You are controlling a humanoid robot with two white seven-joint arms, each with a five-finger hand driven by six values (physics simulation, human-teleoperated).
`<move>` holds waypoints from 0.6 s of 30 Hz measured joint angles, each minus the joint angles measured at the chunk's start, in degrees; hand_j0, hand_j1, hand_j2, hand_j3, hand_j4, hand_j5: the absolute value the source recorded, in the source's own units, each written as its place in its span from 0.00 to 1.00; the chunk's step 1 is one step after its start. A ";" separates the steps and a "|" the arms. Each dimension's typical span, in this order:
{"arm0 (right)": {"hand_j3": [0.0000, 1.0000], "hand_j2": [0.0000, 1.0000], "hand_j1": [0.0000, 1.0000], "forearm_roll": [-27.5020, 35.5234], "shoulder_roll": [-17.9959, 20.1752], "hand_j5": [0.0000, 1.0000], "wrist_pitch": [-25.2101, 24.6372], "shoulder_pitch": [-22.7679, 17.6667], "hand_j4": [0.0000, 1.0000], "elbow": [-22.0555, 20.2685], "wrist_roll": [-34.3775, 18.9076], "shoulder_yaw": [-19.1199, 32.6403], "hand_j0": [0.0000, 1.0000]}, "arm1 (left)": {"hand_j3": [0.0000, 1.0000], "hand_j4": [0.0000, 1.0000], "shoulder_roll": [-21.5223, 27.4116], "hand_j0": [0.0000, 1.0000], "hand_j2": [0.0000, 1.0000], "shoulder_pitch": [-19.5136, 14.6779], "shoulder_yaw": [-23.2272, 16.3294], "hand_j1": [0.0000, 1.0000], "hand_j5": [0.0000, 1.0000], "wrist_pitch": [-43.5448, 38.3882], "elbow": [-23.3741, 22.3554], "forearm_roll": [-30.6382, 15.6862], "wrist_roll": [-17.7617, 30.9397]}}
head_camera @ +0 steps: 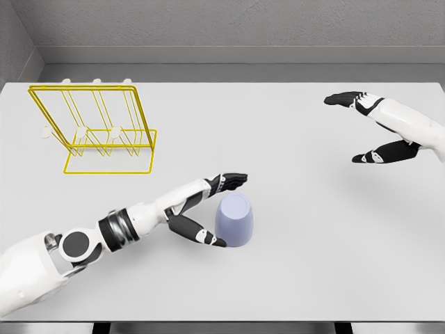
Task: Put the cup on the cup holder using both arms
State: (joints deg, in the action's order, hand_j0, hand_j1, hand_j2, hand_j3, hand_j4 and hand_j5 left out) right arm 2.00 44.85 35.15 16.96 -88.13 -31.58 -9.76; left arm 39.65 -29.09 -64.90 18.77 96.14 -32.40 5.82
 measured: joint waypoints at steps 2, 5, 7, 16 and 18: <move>1.00 1.00 1.00 0.00 0.00 1.00 0.00 0.00 1.00 0.01 0.00 0.00 1.00 | 1.00 1.00 -0.01 1.00 1.00 0.00 0.26 1.00 1.00 -0.11 0.16 0.19 0.08; 1.00 1.00 1.00 0.00 0.00 1.00 0.00 0.00 1.00 0.10 0.00 0.00 1.00 | 1.00 1.00 -0.52 1.00 1.00 1.23 0.53 1.00 1.00 -0.61 0.23 1.09 0.13; 1.00 1.00 1.00 0.00 0.00 1.00 0.00 0.00 1.00 0.14 0.00 0.00 1.00 | 1.00 1.00 -1.14 1.00 1.00 1.67 1.24 1.00 1.00 -1.41 0.28 1.77 0.16; 1.00 1.00 1.00 0.00 0.00 1.00 0.00 0.00 1.00 0.20 0.00 0.00 1.00 | 0.94 0.94 -1.81 0.94 0.94 2.20 2.14 0.94 0.94 -2.37 0.83 2.79 0.19; 1.00 1.00 1.00 0.00 0.00 1.00 0.00 0.00 1.00 0.19 0.00 0.00 1.00 | 0.87 0.87 -1.95 0.87 0.87 3.34 2.46 0.87 0.87 -2.40 0.96 3.44 0.12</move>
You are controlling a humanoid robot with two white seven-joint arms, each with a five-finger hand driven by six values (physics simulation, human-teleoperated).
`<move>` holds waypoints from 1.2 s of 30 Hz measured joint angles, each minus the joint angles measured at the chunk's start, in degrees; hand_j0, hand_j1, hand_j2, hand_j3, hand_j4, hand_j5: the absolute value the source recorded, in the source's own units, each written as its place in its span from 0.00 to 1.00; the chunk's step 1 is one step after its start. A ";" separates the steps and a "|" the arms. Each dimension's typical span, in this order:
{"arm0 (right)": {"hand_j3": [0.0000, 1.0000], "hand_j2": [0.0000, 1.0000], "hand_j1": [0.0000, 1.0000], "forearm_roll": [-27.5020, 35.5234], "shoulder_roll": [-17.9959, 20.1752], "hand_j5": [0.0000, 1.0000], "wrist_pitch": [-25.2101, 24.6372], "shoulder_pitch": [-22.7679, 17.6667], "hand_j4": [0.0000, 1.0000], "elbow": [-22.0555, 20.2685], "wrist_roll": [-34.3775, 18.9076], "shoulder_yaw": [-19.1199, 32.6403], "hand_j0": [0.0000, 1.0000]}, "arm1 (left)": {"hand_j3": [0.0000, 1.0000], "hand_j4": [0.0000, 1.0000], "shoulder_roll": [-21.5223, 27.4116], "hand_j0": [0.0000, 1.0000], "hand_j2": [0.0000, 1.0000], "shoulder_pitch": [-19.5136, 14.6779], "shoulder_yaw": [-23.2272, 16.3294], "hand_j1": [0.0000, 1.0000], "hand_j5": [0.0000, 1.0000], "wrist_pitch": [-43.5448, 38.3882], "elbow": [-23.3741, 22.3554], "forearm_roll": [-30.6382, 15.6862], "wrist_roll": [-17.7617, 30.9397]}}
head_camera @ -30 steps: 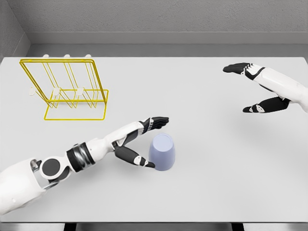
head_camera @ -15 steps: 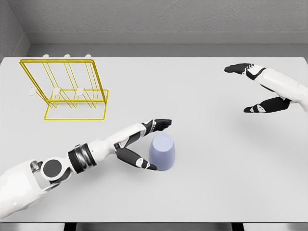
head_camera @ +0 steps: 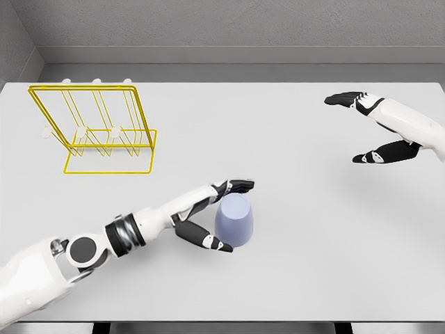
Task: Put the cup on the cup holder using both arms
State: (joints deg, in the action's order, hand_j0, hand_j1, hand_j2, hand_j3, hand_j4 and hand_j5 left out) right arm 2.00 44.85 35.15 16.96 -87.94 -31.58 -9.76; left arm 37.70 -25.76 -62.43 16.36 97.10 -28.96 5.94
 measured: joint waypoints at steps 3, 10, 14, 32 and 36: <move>1.00 1.00 1.00 0.00 0.00 1.00 0.00 0.00 1.00 0.01 0.00 0.00 1.00 | 0.74 0.74 -0.30 0.74 0.74 0.18 0.55 0.74 0.74 -0.01 0.11 1.31 0.08; 1.00 1.00 1.00 0.00 0.00 1.00 0.00 0.00 1.00 0.03 0.01 0.00 1.00 | 0.67 0.67 -0.42 0.67 0.67 0.97 2.03 0.67 0.67 -0.09 0.80 2.61 0.13; 1.00 1.00 1.00 0.00 0.00 1.00 0.00 0.00 1.00 0.00 0.00 0.00 1.00 | 0.67 0.67 -0.37 0.67 0.67 0.97 2.98 0.67 0.67 -0.25 1.03 2.73 0.26; 1.00 1.00 1.00 0.08 0.00 1.00 0.00 0.00 1.00 -0.02 0.00 0.00 1.00 | 0.65 0.65 0.12 0.65 0.65 3.87 9.87 0.65 0.65 -0.88 5.13 3.50 1.68; 1.00 1.00 1.00 0.09 0.00 1.00 0.00 0.00 1.00 -0.02 0.00 0.00 1.00 | 0.64 0.64 0.27 0.64 0.64 3.96 11.25 0.64 0.64 -0.88 5.72 3.47 2.29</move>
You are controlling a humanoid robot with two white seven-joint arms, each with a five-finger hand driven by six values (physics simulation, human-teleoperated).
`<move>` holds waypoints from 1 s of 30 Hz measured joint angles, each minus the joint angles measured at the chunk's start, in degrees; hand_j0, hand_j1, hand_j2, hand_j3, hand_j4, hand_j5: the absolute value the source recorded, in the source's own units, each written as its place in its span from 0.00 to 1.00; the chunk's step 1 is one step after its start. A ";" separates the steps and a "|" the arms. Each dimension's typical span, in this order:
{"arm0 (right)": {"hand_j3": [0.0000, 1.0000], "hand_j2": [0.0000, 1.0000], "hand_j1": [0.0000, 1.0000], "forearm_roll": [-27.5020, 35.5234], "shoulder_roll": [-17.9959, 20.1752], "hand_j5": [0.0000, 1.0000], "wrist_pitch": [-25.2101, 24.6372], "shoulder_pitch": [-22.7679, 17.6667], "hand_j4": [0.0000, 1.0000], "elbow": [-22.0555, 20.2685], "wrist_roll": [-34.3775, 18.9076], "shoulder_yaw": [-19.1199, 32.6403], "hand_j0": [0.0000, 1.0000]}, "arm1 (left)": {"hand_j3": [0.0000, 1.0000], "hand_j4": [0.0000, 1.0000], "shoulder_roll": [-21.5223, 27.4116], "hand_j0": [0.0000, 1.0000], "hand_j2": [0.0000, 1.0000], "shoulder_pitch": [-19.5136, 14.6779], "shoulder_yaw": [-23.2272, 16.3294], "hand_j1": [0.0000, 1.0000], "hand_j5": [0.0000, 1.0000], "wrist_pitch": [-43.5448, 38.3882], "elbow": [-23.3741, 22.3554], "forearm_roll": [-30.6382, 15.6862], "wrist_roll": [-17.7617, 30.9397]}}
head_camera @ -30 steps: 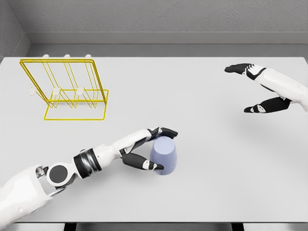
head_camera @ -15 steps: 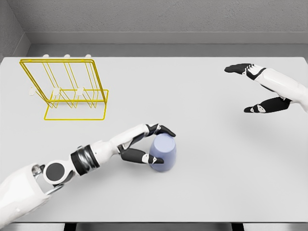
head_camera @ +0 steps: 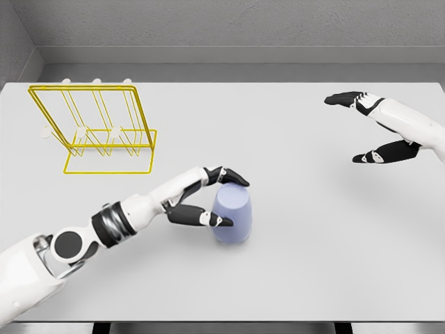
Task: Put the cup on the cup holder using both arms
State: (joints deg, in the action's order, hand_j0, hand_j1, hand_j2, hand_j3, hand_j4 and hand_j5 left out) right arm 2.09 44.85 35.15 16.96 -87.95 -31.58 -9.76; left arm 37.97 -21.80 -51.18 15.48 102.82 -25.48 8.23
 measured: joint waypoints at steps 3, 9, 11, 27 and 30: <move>1.00 1.00 1.00 0.00 0.00 1.00 0.00 0.00 1.00 0.00 0.00 0.00 1.00 | 0.64 0.64 0.23 0.64 0.64 0.00 1.11 0.64 0.64 0.04 0.15 -0.01 0.50; 1.00 1.00 1.00 0.00 0.00 1.00 0.00 0.00 1.00 0.00 0.00 0.00 1.00 | 0.64 0.64 0.54 0.64 0.64 0.09 3.66 0.64 0.64 0.09 0.23 0.03 1.08; 1.00 1.00 1.00 0.00 0.00 1.00 0.00 0.00 1.00 0.00 0.00 0.00 1.00 | 0.63 0.63 0.80 0.63 0.63 0.09 4.47 0.63 0.63 0.13 0.24 0.00 1.22; 1.00 1.00 1.00 0.00 0.00 1.00 0.00 0.00 1.00 0.00 0.00 0.00 1.00 | 0.62 0.62 1.87 0.62 0.62 0.35 10.34 0.62 0.62 0.26 0.25 -0.02 2.78; 1.00 1.00 1.00 0.00 0.00 1.00 0.00 0.09 1.00 0.00 0.00 0.00 1.00 | 0.62 0.62 1.95 0.62 0.62 0.35 11.26 0.62 0.62 0.24 0.25 -0.02 3.16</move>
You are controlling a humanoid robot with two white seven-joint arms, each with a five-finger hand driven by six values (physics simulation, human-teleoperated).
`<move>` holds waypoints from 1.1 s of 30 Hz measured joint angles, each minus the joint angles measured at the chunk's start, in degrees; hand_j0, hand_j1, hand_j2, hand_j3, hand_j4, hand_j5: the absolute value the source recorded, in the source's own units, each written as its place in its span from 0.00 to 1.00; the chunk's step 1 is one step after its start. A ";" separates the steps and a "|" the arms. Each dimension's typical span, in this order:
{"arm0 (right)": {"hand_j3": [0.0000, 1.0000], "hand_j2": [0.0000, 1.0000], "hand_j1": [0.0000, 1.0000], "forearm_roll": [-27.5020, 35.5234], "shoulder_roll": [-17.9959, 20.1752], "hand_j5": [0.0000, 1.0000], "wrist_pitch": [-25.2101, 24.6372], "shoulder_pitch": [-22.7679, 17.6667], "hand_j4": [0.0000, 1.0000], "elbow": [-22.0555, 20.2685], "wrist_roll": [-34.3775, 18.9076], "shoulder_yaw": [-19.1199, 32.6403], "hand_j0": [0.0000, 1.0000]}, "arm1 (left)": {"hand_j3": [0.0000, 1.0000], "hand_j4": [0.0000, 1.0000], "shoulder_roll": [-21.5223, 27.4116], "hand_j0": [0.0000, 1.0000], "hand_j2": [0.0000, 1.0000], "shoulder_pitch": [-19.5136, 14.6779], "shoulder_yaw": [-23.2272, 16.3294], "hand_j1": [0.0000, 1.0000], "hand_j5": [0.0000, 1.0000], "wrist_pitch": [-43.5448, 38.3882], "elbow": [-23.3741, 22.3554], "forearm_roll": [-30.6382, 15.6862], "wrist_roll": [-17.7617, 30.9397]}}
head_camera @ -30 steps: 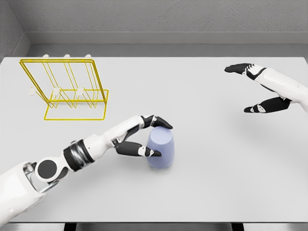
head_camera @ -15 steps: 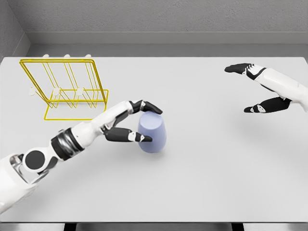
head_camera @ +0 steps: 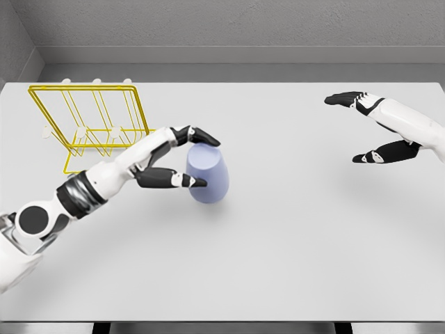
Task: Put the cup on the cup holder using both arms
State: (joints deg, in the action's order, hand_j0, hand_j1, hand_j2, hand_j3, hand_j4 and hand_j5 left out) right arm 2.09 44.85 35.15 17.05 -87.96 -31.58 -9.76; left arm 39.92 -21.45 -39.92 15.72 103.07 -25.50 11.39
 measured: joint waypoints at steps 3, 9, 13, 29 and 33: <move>1.00 1.00 1.00 0.00 0.00 1.00 0.00 -0.09 1.00 0.00 0.00 0.00 1.00 | 0.62 0.62 0.26 0.62 0.62 0.00 1.06 0.62 0.62 -0.03 0.00 0.01 0.32; 1.00 1.00 1.00 0.00 0.00 1.00 0.00 -0.09 1.00 0.02 0.00 0.00 1.00 | 0.62 0.62 0.84 0.62 0.62 0.00 3.00 0.62 0.62 -0.05 0.00 -0.03 0.84; 1.00 1.00 1.00 0.00 0.00 1.00 0.00 -0.09 1.00 0.02 0.00 0.00 1.00 | 0.62 0.62 1.02 0.62 0.62 0.00 4.23 0.62 0.62 -0.05 0.00 -0.06 1.25; 1.00 1.00 1.00 0.00 0.01 1.00 0.00 0.00 1.00 0.00 0.00 0.00 1.00 | 0.62 0.62 1.95 0.62 0.62 0.70 9.24 0.62 0.62 -0.11 0.00 -0.28 2.89; 1.00 1.00 1.00 0.00 0.00 1.00 0.00 -0.09 1.00 0.02 0.00 0.00 1.00 | 0.62 0.62 1.97 0.62 0.62 1.05 10.04 0.62 0.62 -0.13 -0.02 -0.31 2.96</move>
State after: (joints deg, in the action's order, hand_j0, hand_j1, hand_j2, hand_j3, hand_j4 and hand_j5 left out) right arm 2.09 44.85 35.15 16.96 -87.94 -31.58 -9.76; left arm 41.89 -20.39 -29.88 15.59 103.04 -25.81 14.35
